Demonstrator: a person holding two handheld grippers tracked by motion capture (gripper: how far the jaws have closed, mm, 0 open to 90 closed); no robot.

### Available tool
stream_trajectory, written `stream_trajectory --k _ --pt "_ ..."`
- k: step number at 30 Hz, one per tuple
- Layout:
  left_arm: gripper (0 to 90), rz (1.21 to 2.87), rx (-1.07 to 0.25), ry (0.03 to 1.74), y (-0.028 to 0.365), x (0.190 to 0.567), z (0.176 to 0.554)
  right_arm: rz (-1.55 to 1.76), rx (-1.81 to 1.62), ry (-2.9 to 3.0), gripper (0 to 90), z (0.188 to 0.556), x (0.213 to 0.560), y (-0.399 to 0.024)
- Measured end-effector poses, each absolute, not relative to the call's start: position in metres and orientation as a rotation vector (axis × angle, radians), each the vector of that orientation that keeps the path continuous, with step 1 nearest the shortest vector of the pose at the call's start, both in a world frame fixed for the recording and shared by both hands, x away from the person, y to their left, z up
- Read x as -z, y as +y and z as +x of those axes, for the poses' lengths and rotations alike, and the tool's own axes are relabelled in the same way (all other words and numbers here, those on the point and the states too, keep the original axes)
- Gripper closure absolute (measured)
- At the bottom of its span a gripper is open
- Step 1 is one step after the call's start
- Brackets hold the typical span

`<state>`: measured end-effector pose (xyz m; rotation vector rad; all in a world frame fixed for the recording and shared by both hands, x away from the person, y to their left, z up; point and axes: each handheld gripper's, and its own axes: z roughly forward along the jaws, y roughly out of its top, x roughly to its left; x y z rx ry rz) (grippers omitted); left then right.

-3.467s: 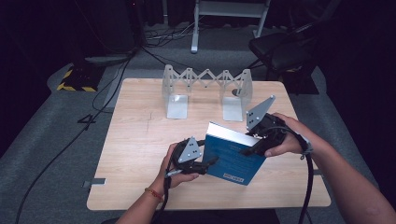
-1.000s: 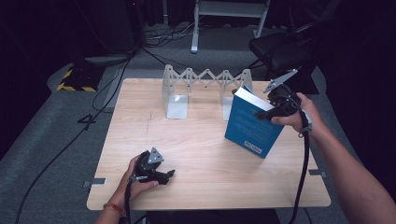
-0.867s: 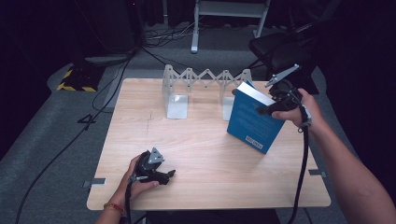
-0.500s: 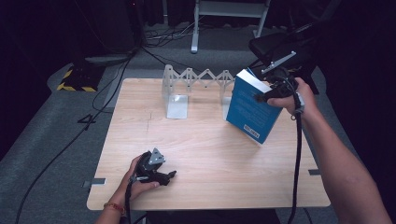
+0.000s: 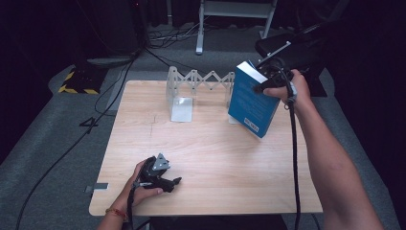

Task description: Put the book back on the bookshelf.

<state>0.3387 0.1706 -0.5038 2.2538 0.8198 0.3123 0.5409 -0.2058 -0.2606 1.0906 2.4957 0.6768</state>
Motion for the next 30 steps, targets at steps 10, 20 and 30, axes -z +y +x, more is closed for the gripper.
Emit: stream_trajectory --k 10,20,30 --pt "18.5 2.262 -0.299 0.784 0.171 0.504 0.337 1.178 -0.651 2.437 61.3 0.568 0.27 -0.191" --pt "18.5 2.267 -0.292 0.769 0.171 0.504 0.337 1.238 -0.657 2.419 61.2 0.592 0.276 -0.185" --pt "18.5 2.27 -0.289 0.756 0.171 0.504 0.337 1.305 -0.701 2.387 60.6 0.602 0.286 -0.189"
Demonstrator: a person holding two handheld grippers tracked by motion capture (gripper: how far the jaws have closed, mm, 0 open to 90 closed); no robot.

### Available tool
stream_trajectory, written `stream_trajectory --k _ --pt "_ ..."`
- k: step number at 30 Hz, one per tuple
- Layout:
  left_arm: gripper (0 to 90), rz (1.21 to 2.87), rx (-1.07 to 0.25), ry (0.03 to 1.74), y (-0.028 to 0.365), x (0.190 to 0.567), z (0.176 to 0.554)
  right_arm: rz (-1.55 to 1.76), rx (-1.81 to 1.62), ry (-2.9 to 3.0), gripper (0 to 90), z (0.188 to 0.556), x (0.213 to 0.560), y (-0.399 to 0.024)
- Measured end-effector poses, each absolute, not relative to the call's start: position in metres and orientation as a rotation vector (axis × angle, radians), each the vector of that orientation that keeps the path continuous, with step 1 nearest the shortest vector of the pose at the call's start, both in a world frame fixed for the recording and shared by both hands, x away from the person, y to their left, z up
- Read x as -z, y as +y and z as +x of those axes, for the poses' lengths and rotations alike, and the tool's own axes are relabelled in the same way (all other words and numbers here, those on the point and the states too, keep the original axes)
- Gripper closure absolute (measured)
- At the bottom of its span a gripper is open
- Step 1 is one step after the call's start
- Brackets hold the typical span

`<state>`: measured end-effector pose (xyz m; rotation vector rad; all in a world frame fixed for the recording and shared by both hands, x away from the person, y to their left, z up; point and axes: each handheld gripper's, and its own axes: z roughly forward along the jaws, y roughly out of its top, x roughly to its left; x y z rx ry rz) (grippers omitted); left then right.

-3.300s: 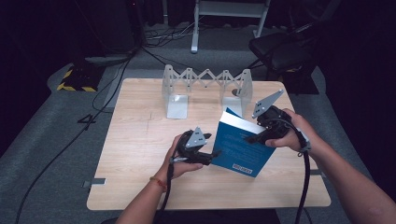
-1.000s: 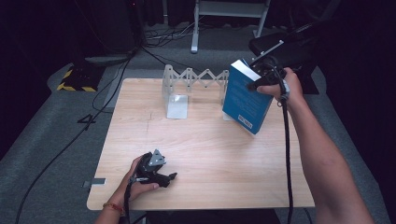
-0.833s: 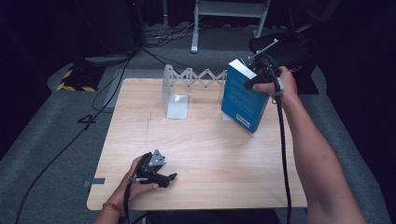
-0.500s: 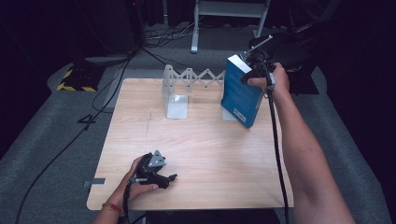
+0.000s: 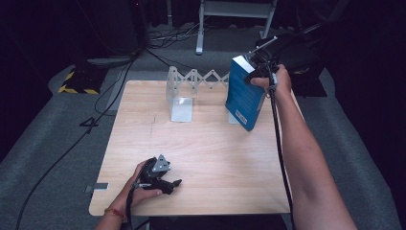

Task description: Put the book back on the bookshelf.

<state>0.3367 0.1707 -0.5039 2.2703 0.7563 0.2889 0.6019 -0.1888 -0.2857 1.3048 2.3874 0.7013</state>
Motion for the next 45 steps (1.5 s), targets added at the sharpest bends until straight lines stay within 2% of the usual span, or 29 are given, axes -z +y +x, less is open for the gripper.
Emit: stream_trajectory --k 24,35,45 --pt "18.5 2.27 -0.289 0.763 0.17 0.504 0.335 1.299 -0.775 2.342 55.2 0.592 0.284 -0.202" --pt "18.5 2.269 -0.288 0.763 0.17 0.504 0.335 1.299 -0.879 2.33 47.9 0.586 0.289 -0.215" --pt "18.5 2.267 -0.289 0.762 0.17 0.504 0.335 1.216 -0.835 2.334 41.3 0.574 0.282 -0.217"
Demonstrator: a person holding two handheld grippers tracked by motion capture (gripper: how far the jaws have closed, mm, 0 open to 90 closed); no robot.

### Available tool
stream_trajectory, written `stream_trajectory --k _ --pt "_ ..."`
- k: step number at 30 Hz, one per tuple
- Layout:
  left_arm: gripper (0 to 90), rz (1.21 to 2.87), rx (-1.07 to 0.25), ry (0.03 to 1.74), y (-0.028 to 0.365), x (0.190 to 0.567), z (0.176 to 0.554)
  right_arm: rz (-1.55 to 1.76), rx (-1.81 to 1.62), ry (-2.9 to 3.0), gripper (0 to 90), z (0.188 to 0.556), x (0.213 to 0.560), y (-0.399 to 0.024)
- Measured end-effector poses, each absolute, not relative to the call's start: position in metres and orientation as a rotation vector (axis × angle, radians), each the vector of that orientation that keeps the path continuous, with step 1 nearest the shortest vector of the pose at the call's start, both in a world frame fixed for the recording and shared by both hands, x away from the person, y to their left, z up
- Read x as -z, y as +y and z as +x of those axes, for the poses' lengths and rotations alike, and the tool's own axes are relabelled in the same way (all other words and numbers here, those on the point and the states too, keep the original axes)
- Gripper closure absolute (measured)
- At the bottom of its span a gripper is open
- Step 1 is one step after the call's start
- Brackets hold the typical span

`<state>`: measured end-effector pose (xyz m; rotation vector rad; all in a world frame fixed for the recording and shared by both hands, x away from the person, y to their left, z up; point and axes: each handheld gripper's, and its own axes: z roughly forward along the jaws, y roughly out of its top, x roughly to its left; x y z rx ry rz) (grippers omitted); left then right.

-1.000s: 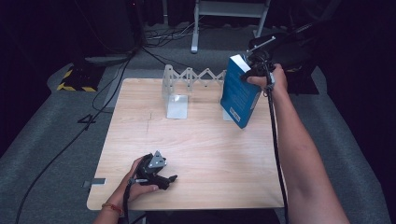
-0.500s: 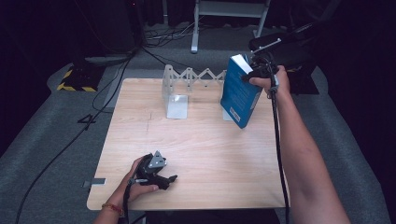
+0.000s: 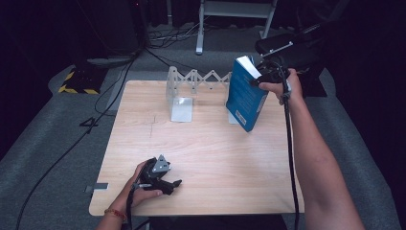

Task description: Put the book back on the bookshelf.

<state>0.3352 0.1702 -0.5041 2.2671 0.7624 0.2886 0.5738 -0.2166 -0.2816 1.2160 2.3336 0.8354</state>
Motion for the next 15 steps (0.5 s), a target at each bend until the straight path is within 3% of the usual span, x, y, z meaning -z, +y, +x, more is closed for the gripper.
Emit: stream_trajectory --k 15 --pt "18.5 2.267 -0.289 0.762 0.17 0.504 0.335 1.145 -0.858 2.312 31.3 0.551 0.277 -0.23"
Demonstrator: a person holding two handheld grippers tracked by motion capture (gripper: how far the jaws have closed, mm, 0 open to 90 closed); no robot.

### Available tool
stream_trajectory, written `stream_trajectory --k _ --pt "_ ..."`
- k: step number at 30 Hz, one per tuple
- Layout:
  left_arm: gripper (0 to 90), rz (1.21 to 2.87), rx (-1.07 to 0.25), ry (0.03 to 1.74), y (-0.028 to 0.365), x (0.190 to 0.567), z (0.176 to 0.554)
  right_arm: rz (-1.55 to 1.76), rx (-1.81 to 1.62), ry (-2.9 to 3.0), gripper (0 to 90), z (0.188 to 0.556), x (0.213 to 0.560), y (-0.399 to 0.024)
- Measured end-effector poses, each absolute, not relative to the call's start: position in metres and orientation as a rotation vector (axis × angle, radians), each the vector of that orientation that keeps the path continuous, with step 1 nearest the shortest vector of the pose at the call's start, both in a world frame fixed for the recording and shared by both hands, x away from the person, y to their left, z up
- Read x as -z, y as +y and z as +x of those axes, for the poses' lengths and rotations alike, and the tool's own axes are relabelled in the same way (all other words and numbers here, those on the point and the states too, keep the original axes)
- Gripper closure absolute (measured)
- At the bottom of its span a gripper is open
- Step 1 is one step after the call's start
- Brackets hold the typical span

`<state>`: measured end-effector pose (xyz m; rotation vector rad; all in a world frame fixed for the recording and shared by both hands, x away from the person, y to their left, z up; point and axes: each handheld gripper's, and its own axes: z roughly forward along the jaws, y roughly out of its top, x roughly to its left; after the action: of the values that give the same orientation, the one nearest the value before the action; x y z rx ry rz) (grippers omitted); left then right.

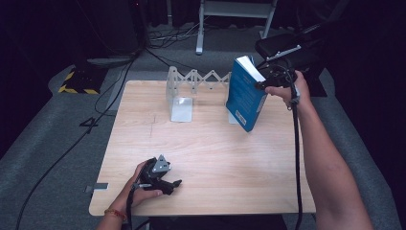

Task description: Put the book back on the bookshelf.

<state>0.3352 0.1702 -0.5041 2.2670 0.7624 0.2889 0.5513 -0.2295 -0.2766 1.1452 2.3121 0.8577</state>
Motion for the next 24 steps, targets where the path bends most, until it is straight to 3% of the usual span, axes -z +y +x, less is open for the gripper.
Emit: stream_trajectory --k 24 --pt "18.3 2.268 -0.287 0.76 0.17 0.504 0.336 0.983 -0.853 2.299 22.6 0.506 0.296 -0.247"
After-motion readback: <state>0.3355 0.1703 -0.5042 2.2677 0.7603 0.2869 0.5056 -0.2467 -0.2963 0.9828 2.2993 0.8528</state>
